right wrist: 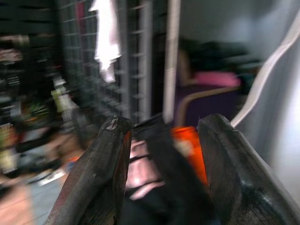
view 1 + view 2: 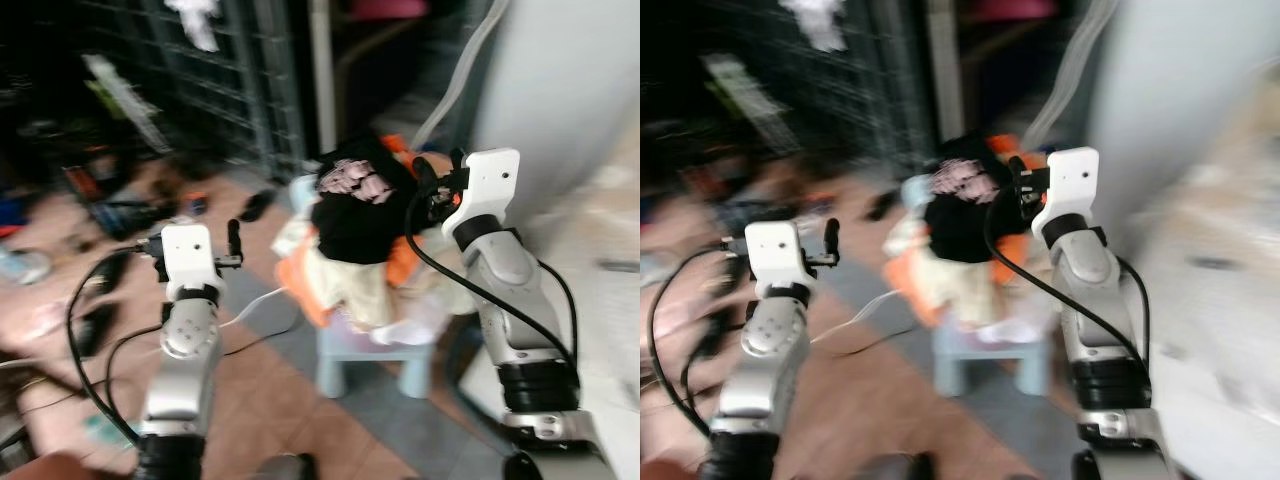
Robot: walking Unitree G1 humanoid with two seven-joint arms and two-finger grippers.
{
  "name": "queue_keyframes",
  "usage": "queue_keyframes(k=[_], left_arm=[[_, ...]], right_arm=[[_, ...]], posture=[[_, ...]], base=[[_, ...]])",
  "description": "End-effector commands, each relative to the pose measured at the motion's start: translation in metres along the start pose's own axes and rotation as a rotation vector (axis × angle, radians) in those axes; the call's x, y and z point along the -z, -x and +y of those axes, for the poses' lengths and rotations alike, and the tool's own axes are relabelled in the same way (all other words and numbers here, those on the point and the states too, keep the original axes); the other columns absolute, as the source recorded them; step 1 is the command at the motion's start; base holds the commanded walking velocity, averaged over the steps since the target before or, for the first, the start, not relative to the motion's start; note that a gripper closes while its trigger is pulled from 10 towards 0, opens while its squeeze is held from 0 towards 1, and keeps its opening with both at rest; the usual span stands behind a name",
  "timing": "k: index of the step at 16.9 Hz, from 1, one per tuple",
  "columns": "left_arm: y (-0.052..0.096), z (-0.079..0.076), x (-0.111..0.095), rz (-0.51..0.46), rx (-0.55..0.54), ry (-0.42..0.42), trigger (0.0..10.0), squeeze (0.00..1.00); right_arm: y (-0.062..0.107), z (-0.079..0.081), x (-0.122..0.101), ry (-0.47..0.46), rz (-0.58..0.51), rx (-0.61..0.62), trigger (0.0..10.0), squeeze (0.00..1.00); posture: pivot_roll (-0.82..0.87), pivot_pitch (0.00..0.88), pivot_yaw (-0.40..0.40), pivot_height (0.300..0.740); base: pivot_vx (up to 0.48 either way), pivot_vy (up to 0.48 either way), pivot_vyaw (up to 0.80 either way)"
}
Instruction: Clothes washing
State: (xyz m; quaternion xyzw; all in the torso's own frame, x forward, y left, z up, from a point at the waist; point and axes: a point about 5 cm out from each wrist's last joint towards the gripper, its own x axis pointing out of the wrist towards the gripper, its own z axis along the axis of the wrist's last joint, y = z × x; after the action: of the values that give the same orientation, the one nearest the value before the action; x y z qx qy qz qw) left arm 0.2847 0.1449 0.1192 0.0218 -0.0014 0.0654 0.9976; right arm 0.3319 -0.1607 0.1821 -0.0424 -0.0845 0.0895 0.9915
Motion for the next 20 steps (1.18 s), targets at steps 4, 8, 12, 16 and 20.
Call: queue_keyframes(k=[4, 8, 12, 16, 20], left_arm=[[-0.007, 0.016, -0.02, -0.057, -0.014, -0.022, 10.0, 0.0], [0.0, 0.011, -0.011, -0.039, 0.005, -0.006, 10.0, 0.0], [0.009, 0.008, -0.004, -0.013, 0.004, 0.016, 10.0, 0.0], [0.011, 0.008, -0.002, -0.007, 0.018, 0.016, 10.0, 0.0], [0.008, 0.006, -0.004, -0.014, 0.033, 0.022, 10.0, 0.0]], right_arm=[[-0.002, 0.02, -0.002, -0.052, -0.008, -0.011, 10.0, 0.0], [0.004, 0.029, 0.01, -0.032, 0.036, -0.06, 10.0, 0.0], [-0.002, 0.013, 0.017, 0.055, 0.079, 0.058, 10.0, 0.0], [-0.001, 0.009, 0.026, 0.07, 0.12, 0.105, 10.0, 0.0], [0.001, 0.015, 0.027, 0.067, 0.108, 0.083, 10.0, 0.0]], posture=[[-0.02, 0.008, 0.112, 0.74], [-0.02, 0.011, 0.085, 0.74], [0.0, 0.011, 0.059, 0.74], [0.0, 0.0, 0.055, 0.74], [0.0, 0.0, 0.063, 0.74]], base=[[0.0, 0.0, 0.57], [0.0, 0.0, 0.0], [0.0, 0.0, 0.0], [0.27, 0.0, -0.47], [0.409, 0.0, -0.16]])
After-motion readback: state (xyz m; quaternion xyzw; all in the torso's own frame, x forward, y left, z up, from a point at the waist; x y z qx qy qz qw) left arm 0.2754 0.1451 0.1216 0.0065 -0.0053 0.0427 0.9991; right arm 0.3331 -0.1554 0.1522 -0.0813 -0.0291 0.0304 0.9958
